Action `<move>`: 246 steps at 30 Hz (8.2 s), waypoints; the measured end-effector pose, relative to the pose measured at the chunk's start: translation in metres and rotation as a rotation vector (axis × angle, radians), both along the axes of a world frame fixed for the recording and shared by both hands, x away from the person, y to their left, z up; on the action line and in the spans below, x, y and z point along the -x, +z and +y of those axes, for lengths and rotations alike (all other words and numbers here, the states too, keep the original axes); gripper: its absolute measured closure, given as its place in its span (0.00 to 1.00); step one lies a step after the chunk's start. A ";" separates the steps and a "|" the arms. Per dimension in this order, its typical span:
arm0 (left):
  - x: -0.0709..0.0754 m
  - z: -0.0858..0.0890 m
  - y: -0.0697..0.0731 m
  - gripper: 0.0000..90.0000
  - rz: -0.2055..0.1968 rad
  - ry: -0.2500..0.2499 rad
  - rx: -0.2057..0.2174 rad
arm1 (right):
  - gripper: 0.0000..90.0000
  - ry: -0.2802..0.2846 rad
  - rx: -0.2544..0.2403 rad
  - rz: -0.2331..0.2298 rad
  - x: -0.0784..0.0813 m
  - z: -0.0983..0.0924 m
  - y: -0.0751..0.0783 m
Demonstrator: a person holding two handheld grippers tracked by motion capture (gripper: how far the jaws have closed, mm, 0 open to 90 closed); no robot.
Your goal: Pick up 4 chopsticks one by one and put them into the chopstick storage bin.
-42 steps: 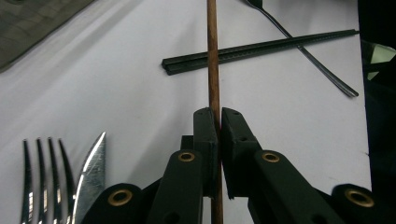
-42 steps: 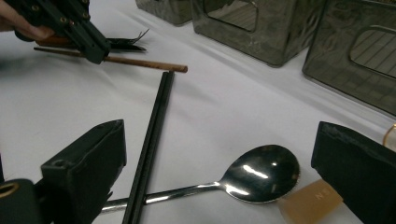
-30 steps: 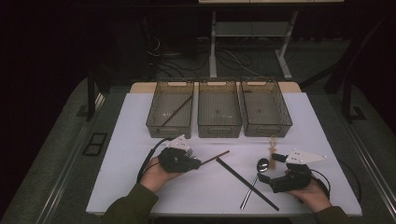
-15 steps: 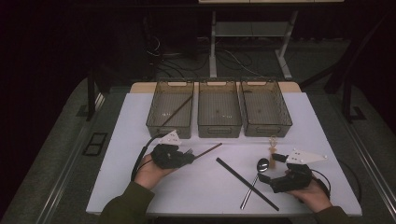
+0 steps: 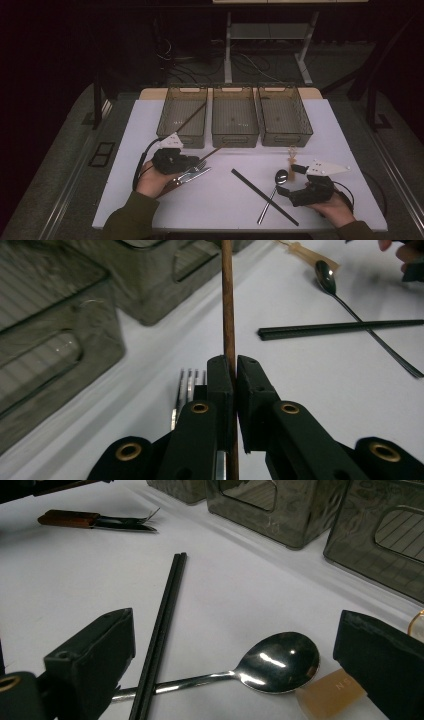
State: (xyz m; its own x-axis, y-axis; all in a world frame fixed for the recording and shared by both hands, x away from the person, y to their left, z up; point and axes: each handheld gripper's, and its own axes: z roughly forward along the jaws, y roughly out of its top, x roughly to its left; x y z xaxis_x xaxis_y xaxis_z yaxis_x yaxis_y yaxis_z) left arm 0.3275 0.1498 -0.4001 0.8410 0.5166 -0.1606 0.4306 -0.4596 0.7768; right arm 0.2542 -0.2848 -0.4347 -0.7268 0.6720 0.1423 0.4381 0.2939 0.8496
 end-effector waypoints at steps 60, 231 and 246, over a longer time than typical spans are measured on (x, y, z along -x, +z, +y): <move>-0.118 0.021 0.066 0.94 -0.160 0.265 0.074 | 0.04 0.000 -0.009 0.002 0.000 0.001 -0.001; 0.059 0.009 -0.031 0.00 -0.098 -0.014 0.028 | 0.30 0.041 0.135 0.107 -0.010 0.029 0.007; 0.059 0.008 -0.032 0.00 -0.096 -0.028 0.022 | 0.69 0.162 0.187 0.176 -0.015 0.053 0.002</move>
